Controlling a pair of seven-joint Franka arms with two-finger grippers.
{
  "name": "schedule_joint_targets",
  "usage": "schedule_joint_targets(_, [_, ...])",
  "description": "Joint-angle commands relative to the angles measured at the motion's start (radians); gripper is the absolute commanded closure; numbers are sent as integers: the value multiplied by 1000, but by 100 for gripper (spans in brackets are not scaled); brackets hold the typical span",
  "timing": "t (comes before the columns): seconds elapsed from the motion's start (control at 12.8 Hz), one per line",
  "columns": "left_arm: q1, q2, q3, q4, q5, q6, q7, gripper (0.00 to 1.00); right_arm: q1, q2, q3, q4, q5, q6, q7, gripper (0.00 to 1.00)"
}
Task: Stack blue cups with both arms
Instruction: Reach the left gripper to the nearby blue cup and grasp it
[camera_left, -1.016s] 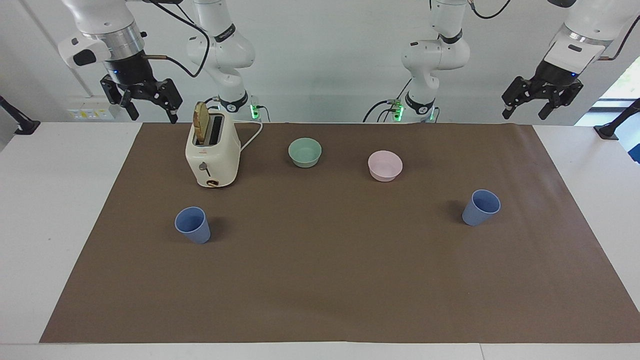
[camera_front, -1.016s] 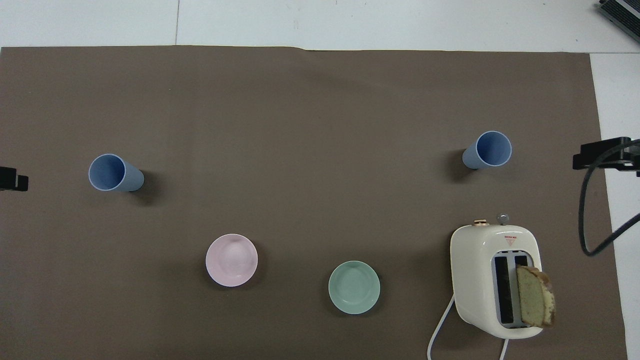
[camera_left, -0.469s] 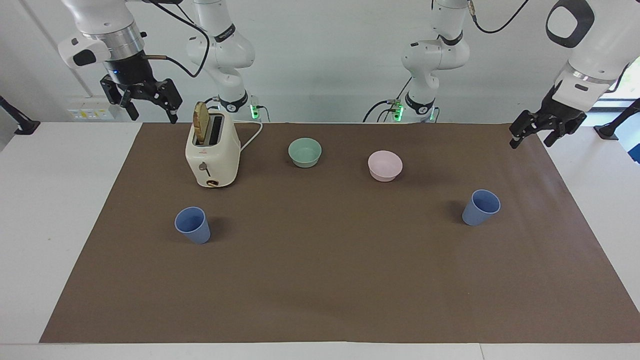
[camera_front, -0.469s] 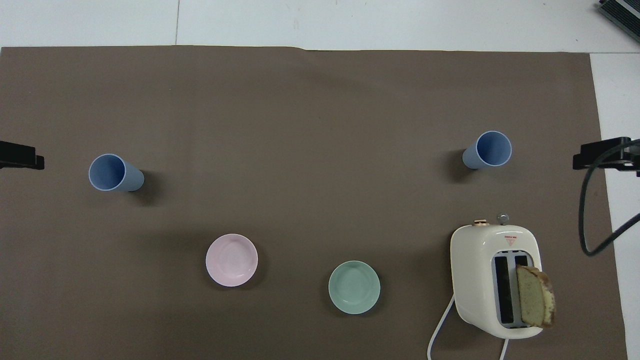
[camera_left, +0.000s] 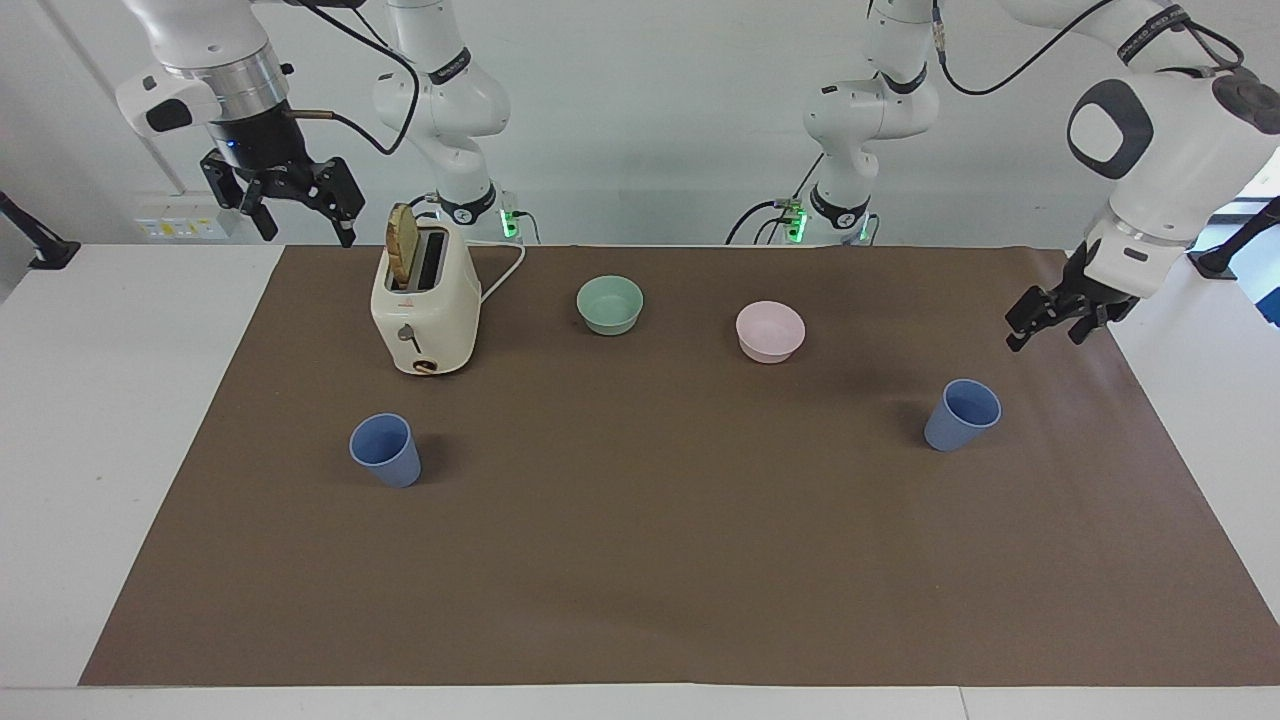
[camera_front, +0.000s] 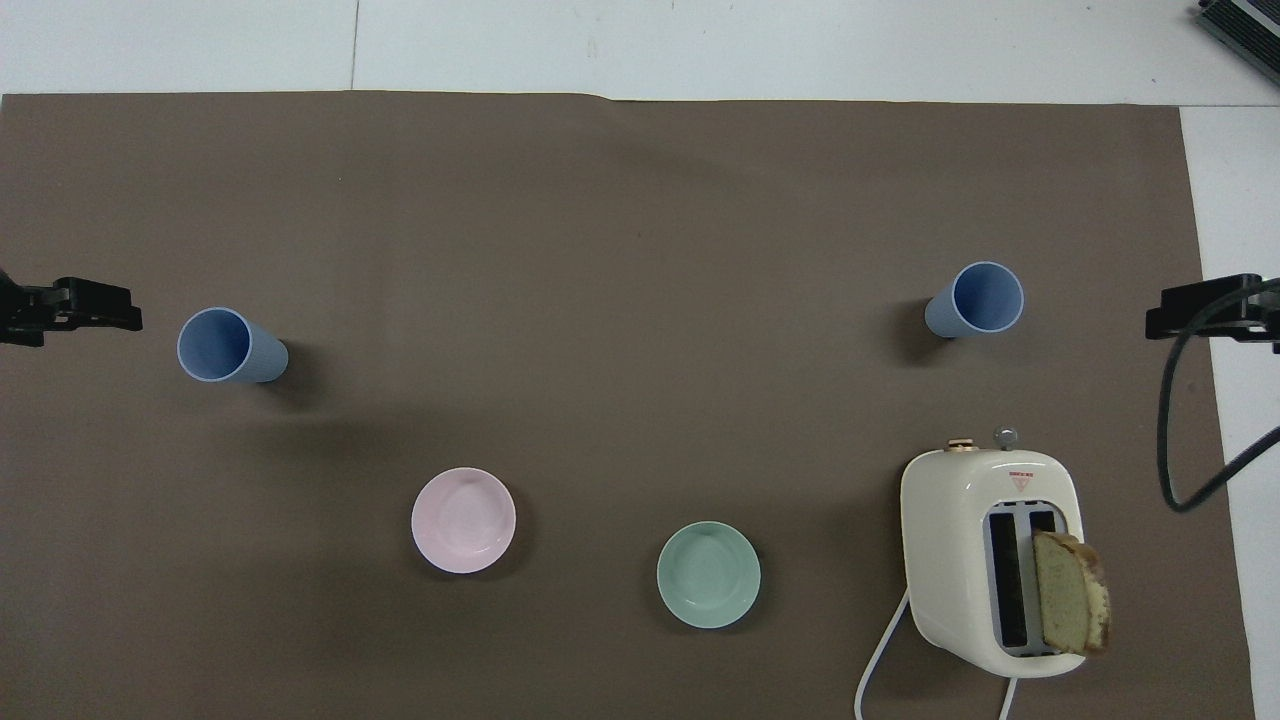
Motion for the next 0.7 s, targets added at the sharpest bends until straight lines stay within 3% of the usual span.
schedule_joint_targets(0.0, [14, 26, -8, -40, -13, 57, -60, 0, -15, -12, 5, -11, 21, 3, -5, 0])
schedule_joint_targets(0.23, [11, 87, -9, -112, -22, 192, -92, 0, -15, -12, 5, -11, 21, 1, -6, 0])
schedule_joint_targets(0.62, [-1, 97, -9, -168, -25, 220, -135, 0, -16, -12, 5, -13, 19, 1, -5, 0])
